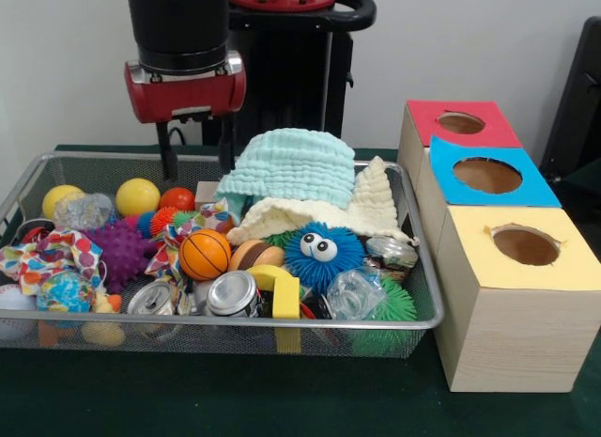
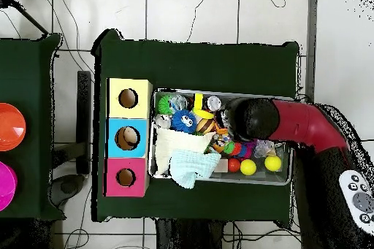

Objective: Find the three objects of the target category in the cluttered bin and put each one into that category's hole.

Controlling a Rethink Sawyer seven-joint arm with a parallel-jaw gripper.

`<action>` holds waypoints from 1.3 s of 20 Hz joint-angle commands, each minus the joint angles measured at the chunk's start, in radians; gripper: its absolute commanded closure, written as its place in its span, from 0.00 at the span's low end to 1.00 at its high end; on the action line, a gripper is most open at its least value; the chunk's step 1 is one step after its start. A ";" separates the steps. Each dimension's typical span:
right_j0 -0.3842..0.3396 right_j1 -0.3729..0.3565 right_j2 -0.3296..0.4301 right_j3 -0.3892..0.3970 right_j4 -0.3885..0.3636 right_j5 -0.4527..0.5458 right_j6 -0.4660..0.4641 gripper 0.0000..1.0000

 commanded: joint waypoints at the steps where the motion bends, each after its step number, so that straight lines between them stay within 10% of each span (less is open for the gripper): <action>1: -0.026 0.071 0.059 -0.089 -0.047 0.114 -0.172 0.00; 26: -0.043 0.137 0.063 -0.133 -0.104 0.098 -0.198 0.00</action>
